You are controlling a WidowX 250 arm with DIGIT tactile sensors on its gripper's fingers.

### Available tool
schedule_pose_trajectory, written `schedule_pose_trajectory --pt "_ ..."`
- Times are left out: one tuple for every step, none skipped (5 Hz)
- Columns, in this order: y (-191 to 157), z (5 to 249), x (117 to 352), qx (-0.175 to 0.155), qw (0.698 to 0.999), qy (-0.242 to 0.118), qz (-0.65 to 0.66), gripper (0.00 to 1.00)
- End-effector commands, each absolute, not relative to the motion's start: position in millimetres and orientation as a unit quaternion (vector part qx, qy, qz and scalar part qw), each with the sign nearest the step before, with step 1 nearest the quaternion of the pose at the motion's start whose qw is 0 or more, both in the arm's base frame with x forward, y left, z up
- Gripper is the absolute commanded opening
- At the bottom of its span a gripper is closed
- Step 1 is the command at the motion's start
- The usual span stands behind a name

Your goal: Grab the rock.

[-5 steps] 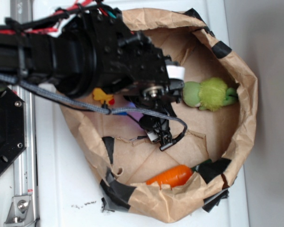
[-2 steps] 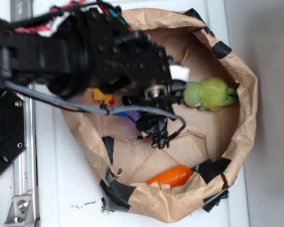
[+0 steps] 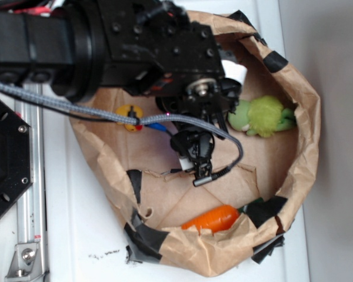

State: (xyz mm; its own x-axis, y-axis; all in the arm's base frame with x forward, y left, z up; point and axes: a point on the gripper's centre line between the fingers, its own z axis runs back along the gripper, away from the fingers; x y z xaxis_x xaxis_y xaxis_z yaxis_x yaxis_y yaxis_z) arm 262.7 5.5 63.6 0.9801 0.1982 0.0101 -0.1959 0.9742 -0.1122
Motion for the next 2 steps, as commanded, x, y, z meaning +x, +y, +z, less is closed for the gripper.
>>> schedule_pose_trajectory --pt "12.6 79.3 279.8 -0.070 0.990 -0.066 0.101 1.00" --pt "10.0 64.8 285.3 -0.058 0.992 -0.056 0.093 1.00"
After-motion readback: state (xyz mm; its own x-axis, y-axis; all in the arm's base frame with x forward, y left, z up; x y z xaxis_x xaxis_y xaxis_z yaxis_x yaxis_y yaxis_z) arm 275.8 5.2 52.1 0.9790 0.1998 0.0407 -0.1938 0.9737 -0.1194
